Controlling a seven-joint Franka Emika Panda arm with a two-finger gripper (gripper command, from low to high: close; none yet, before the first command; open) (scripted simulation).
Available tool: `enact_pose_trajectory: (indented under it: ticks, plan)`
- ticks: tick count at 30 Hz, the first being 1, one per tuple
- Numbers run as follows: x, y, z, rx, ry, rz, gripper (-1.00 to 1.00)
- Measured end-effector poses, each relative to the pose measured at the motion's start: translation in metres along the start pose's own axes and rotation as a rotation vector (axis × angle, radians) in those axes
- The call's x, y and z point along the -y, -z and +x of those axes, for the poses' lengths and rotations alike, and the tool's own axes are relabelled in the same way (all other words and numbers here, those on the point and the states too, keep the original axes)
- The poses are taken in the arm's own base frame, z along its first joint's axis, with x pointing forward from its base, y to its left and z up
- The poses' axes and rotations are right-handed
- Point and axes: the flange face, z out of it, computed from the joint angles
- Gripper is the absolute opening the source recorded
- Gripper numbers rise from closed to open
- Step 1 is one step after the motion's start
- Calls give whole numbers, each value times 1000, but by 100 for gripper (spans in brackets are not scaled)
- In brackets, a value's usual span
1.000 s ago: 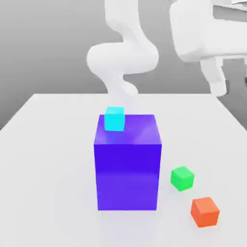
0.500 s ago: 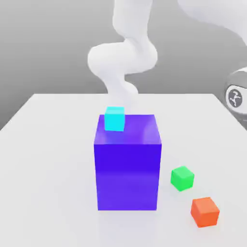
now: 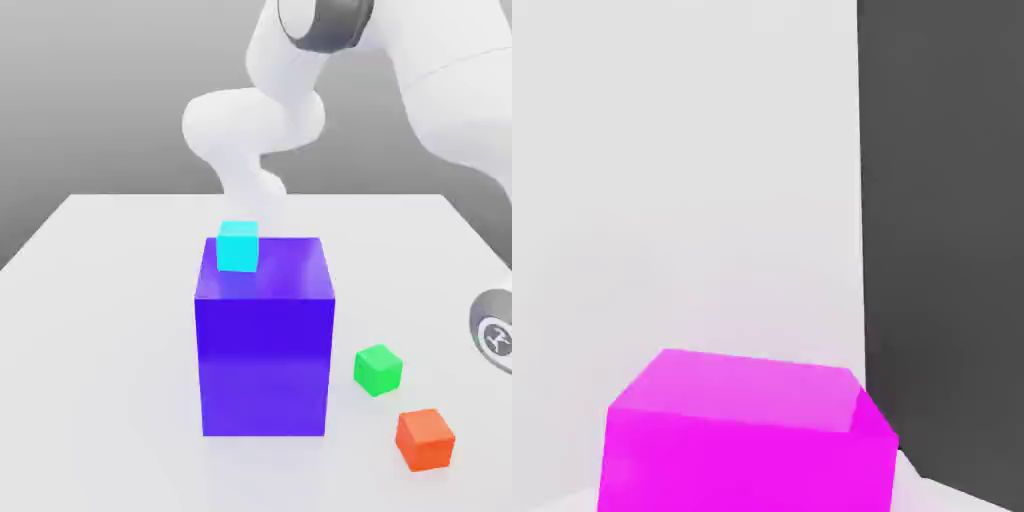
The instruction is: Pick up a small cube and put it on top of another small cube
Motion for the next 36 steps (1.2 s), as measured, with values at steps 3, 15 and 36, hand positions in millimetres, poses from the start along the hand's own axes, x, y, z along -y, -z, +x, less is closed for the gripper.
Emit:
enact_pose_trajectory:
  ticks: [3,15,36]
  plan:
    - [0,38,-10,2,1,-16,-100]
    - [8,96,-125,11,12,-108,-100]
    - [75,45,-277,-2,110,10,-100]
